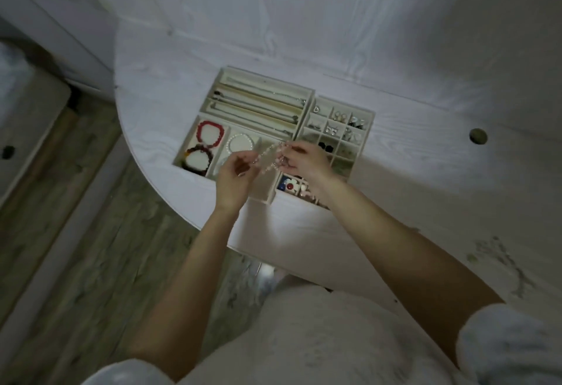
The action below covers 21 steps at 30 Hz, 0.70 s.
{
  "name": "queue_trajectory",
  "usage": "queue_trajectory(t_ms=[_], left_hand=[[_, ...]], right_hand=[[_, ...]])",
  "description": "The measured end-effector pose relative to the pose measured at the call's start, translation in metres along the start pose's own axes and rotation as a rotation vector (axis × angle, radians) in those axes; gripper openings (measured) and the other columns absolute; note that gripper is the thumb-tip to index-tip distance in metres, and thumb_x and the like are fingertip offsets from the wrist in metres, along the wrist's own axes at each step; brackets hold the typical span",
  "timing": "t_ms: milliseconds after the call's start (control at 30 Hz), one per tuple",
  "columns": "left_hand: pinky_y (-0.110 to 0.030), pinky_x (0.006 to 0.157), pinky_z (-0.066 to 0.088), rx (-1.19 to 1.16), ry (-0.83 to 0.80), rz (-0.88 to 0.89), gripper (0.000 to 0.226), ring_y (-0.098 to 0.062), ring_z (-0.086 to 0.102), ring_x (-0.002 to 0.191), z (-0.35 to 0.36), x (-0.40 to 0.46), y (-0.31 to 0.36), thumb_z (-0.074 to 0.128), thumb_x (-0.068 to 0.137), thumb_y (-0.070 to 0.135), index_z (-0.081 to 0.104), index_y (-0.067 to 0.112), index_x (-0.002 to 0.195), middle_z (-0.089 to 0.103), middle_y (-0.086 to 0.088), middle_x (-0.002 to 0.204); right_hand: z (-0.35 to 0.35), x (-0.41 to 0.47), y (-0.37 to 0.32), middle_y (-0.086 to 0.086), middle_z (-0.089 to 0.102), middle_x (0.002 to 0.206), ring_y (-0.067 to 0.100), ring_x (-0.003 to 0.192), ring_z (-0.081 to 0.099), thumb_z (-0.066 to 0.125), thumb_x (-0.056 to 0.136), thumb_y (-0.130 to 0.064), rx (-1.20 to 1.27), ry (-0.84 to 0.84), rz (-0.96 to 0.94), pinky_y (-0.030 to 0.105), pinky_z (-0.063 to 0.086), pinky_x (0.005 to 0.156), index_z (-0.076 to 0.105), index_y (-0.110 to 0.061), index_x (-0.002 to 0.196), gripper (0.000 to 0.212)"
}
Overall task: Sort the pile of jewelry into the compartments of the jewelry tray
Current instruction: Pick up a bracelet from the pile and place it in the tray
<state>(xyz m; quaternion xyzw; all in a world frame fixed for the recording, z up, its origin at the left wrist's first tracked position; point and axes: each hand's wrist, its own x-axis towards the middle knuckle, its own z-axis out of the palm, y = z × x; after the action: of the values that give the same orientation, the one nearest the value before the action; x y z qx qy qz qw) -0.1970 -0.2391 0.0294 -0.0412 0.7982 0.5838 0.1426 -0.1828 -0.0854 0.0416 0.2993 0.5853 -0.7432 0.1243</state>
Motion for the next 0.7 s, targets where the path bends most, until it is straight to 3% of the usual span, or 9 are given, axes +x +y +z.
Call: queue_trajectory(t_ms=[133, 267, 367, 433, 500, 600, 700], left_hand=[[-0.005, 0.084, 0.041, 0.265, -0.133, 0.111, 0.031, -0.003, 0.059, 0.102, -0.015, 0.022, -0.003, 0.058, 0.093, 0.016, 0.060, 0.009, 0.124, 0.064, 0.002, 0.116], [-0.024, 0.094, 0.043, 0.519, -0.181, 0.274, 0.037, -0.016, 0.056, 0.112, -0.031, 0.025, -0.015, 0.050, 0.096, 0.012, 0.053, 0.012, 0.133, 0.060, -0.003, 0.126], [-0.031, 0.092, 0.037, 0.748, -0.112, 0.455, 0.033, -0.031, 0.055, 0.107, -0.041, 0.034, -0.025, 0.056, 0.089, 0.002, 0.063, 0.010, 0.120, 0.064, -0.007, 0.119], [-0.037, 0.084, 0.039, 0.892, -0.099, 0.567, 0.025, -0.031, 0.053, 0.101, -0.044, 0.043, -0.027, 0.053, 0.090, 0.012, 0.069, 0.012, 0.109, 0.067, -0.003, 0.112], [-0.040, 0.083, 0.037, 0.986, -0.134, 0.650, 0.031, -0.028, 0.051, 0.104, -0.042, 0.051, -0.025, 0.044, 0.090, 0.025, 0.070, 0.015, 0.104, 0.068, 0.000, 0.110], [-0.043, 0.095, 0.028, 1.112, -0.218, 0.776, 0.036, -0.025, 0.044, 0.113, -0.037, 0.060, -0.026, 0.041, 0.090, 0.029, 0.071, 0.015, 0.104, 0.066, 0.001, 0.112], [-0.049, 0.104, 0.018, 1.190, -0.250, 0.808, 0.040, -0.024, 0.042, 0.117, -0.035, 0.062, -0.029, 0.036, 0.090, 0.029, 0.072, 0.016, 0.102, 0.067, 0.004, 0.111]], right_hand=[[0.014, 0.022, -0.009, 0.015, 0.060, 0.119, 0.024, 0.105, 0.062, 0.053, 0.095, -0.010, -0.095, -0.078, 0.070, 0.030, 0.054, 0.087, 0.051, -0.003, 0.127, 0.033], [0.010, 0.022, -0.011, 0.013, 0.050, 0.131, 0.018, 0.106, 0.057, 0.050, 0.095, -0.008, -0.229, -0.075, 0.033, 0.032, 0.047, 0.097, 0.046, -0.004, 0.133, 0.038], [0.007, 0.022, -0.011, 0.007, 0.054, 0.130, 0.015, 0.105, 0.056, 0.046, 0.097, -0.009, -0.599, 0.000, -0.241, 0.026, 0.044, 0.095, 0.055, -0.008, 0.126, 0.031], [0.007, 0.024, -0.008, 0.005, 0.061, 0.122, 0.019, 0.107, 0.054, 0.047, 0.095, -0.009, -0.965, 0.013, -0.482, 0.024, 0.039, 0.090, 0.062, -0.010, 0.118, 0.027], [0.010, 0.030, 0.001, 0.003, 0.063, 0.118, 0.022, 0.110, 0.049, 0.048, 0.094, -0.014, -1.333, -0.046, -0.671, 0.031, 0.033, 0.092, 0.065, -0.012, 0.115, 0.027], [0.013, 0.034, 0.015, -0.002, 0.063, 0.117, 0.022, 0.117, 0.047, 0.044, 0.092, -0.026, -1.656, -0.147, -0.764, 0.035, 0.022, 0.091, 0.065, -0.016, 0.114, 0.032], [0.008, 0.031, 0.025, 0.000, 0.065, 0.110, 0.027, 0.122, 0.048, 0.035, 0.088, -0.032, -1.776, -0.150, -0.768, 0.045, 0.025, 0.099, 0.069, -0.017, 0.100, 0.039]])
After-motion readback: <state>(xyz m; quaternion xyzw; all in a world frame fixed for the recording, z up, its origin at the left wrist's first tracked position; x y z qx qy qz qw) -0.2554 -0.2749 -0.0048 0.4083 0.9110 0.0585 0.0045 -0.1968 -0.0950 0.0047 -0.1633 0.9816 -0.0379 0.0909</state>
